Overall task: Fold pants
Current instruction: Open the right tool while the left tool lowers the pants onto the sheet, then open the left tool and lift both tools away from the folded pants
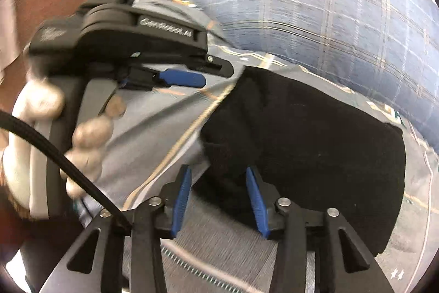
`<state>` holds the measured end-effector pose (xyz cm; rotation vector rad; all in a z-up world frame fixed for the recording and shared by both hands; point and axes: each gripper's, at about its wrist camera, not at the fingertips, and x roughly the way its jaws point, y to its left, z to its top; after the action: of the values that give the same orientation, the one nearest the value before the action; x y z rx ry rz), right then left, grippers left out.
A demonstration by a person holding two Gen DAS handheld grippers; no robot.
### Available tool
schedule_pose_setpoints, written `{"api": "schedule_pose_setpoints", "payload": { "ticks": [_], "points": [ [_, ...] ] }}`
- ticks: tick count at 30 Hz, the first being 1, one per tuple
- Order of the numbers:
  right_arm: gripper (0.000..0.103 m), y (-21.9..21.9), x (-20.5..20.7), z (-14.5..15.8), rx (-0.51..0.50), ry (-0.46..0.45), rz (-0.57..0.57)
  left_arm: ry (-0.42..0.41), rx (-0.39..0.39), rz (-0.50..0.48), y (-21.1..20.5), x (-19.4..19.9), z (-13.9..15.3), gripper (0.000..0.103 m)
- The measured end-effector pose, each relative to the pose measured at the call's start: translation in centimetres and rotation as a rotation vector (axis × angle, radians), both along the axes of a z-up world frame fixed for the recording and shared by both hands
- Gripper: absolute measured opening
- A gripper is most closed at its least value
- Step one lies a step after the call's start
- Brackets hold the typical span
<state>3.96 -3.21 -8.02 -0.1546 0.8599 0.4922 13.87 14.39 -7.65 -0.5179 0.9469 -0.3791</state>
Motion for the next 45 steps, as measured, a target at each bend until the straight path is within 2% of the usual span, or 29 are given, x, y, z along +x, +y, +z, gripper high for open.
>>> {"api": "schedule_pose_setpoints", "payload": {
  "ticks": [4, 7, 10, 12, 15, 17, 21, 23, 26, 28, 31, 34, 37, 39, 42, 45],
  "points": [
    [0.049, -3.5, -1.9, 1.1, 0.112, 0.054, 0.008, -0.048, 0.005, -0.01, -0.6, -2.4, 2.5, 0.04],
    [0.049, -8.8, -1.6, 2.9, 0.195, 0.04, -0.11, -0.072, 0.026, -0.074, -3.5, -2.7, 3.9, 0.05],
    [0.049, -14.2, 0.8, 4.6, 0.266, 0.024, -0.29, -0.075, 0.021, -0.119, -7.1, -1.6, 3.6, 0.05],
    [0.051, -16.9, 2.9, 5.0, 0.356, 0.039, -0.347, -0.048, 0.012, -0.126, -8.7, -0.5, 2.7, 0.05],
    [0.054, -19.2, 7.1, 3.9, 0.48, 0.11, -0.398, 0.023, 0.066, -0.092, -9.7, 0.8, 0.0, 0.05],
    [0.054, -19.5, 9.5, 2.7, 0.514, 0.161, -0.41, 0.046, 0.075, -0.079, -9.7, 0.9, -1.2, 0.05],
    [0.054, -19.6, 13.1, -1.8, 0.474, 0.257, -0.468, 0.015, 0.084, -0.08, -9.9, 0.3, -1.7, 0.05],
    [0.054, -19.7, 13.1, -2.7, 0.496, 0.249, -0.489, -0.001, 0.104, -0.081, -10.3, 0.2, -1.7, 0.05],
    [0.054, -19.7, 12.1, -1.5, 0.495, 0.22, -0.484, -0.009, 0.137, -0.096, -10.6, 0.1, -1.3, 0.05],
    [0.056, -20.0, 10.2, 0.2, 0.481, 0.167, -0.491, 0.001, 0.152, -0.09, -10.4, -0.6, -0.5, 0.05],
    [0.066, -20.5, 5.9, 2.2, 0.454, 0.095, -0.502, -0.024, 0.189, -0.07, -9.6, -3.2, 1.1, 0.05],
    [0.069, -20.4, 0.7, 3.0, 0.413, 0.043, -0.513, -0.059, 0.268, -0.033, -9.1, -6.9, 2.4, 0.051],
    [0.07, -19.3, -4.4, 2.4, 0.349, 0.012, -0.551, -0.099, 0.339, 0.022, -9.1, -10.9, 3.4, 0.053],
    [0.07, -18.6, -6.9, 1.8, 0.317, -0.006, -0.586, -0.131, 0.405, 0.076, -9.1, -13.5, 4.1, 0.063],
    [0.071, -17.0, -10.7, 1.4, 0.253, -0.065, -0.626, -0.214, 0.517, 0.128, -9.8, -16.9, 5.4, 0.072],
    [0.072, -15.6, -12.1, 1.7, 0.174, -0.11, -0.621, -0.303, 0.603, 0.158, -10.9, -18.8, 6.7, 0.082]
  ]
}}
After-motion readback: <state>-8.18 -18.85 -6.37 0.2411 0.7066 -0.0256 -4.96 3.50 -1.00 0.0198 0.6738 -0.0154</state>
